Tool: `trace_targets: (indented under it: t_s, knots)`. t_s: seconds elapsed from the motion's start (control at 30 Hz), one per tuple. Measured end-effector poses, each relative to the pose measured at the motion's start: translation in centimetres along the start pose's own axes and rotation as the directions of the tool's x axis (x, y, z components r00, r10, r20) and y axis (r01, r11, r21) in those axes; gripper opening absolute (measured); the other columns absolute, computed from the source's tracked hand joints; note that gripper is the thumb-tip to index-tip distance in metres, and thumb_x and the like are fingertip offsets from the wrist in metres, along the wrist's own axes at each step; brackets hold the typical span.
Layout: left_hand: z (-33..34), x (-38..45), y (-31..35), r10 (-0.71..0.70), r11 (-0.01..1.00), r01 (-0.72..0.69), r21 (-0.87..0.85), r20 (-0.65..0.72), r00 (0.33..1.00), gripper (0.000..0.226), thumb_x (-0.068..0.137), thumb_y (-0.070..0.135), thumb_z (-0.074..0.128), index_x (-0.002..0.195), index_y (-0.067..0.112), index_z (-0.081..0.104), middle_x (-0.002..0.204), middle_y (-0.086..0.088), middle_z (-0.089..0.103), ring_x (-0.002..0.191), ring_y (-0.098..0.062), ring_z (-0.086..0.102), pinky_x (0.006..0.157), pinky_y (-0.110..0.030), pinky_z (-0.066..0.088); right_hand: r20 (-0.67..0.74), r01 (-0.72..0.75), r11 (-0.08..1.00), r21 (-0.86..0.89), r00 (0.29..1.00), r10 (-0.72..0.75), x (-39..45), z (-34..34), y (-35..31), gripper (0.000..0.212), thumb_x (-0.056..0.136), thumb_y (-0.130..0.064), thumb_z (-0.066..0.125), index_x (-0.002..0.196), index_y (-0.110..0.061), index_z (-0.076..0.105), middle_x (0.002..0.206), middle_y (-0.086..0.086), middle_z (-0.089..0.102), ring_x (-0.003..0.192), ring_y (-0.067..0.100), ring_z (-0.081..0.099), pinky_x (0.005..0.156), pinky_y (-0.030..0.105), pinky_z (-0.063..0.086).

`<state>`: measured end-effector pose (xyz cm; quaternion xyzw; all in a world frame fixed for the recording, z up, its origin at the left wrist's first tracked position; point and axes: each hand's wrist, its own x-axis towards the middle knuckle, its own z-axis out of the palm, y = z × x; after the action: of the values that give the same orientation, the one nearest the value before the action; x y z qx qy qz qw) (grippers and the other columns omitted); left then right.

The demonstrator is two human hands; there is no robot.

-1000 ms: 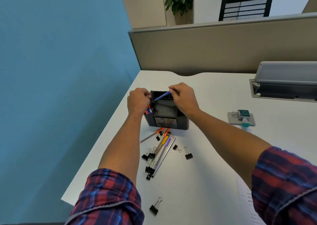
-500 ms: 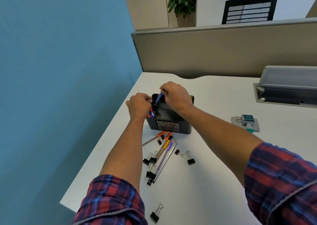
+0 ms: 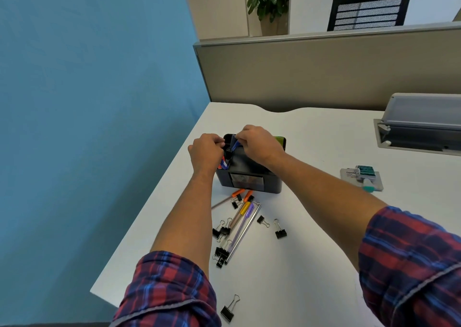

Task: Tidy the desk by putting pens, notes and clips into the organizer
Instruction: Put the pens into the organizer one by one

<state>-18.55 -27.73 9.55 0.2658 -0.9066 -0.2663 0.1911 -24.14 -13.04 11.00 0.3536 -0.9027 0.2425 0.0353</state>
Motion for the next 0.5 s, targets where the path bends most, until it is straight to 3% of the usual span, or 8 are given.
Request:
trace_targets:
  t_s: [0.1,0.27,0.37,0.5]
  knots:
    - [0.0,-0.1,0.1,0.015,1.0,-0.014,0.009,-0.008,1.0,0.016,0.095,0.02,0.066,0.102,0.019,0.08,0.101,-0.003,0.077,0.095,-0.024,0.068,0.093,-0.049,0.054,0.009,-0.01,1.0,0.027,1.0,0.01,-0.4,0.5,-0.5,0.031,0.097,-0.011,0.057,0.126,-0.013,0.067,0.122,0.008,0.064,0.104,0.024,0.061,0.088,0.029,0.05]
    - [0.0,0.1,-0.2,0.039,0.997,-0.035,0.076,-0.053,0.998,0.017,0.094,0.025,0.067,0.102,0.021,0.081,0.103,-0.002,0.07,0.096,-0.021,0.062,0.083,-0.04,0.057,0.179,0.11,0.993,-0.035,0.979,-0.102,-1.0,1.4,-0.7,0.06,0.092,-0.005,0.061,0.148,-0.014,0.044,0.143,0.007,0.047,0.122,0.026,0.054,0.097,0.032,0.051]
    - [0.1,0.1,-0.3,0.082,0.99,-0.078,0.119,-0.036,0.996,0.018,0.093,0.025,0.066,0.101,0.023,0.082,0.097,-0.001,0.073,0.091,-0.022,0.064,0.076,-0.04,0.059,0.181,0.204,0.972,-0.114,0.966,-0.182,-1.3,1.8,-0.2,0.069,0.09,-0.009,0.065,0.152,-0.013,0.035,0.139,0.009,0.043,0.118,0.025,0.05,0.092,0.03,0.05]
    - [0.0,-0.1,-0.4,0.08,0.989,-0.077,0.126,-0.019,0.997,0.019,0.094,0.025,0.065,0.104,0.023,0.081,0.1,-0.001,0.074,0.093,-0.023,0.064,0.077,-0.041,0.059,0.182,0.209,0.966,-0.15,0.966,-0.181,-1.3,2.2,-0.1,0.072,0.091,-0.015,0.065,0.154,-0.01,0.03,0.137,0.011,0.043,0.115,0.025,0.049,0.094,0.03,0.047]
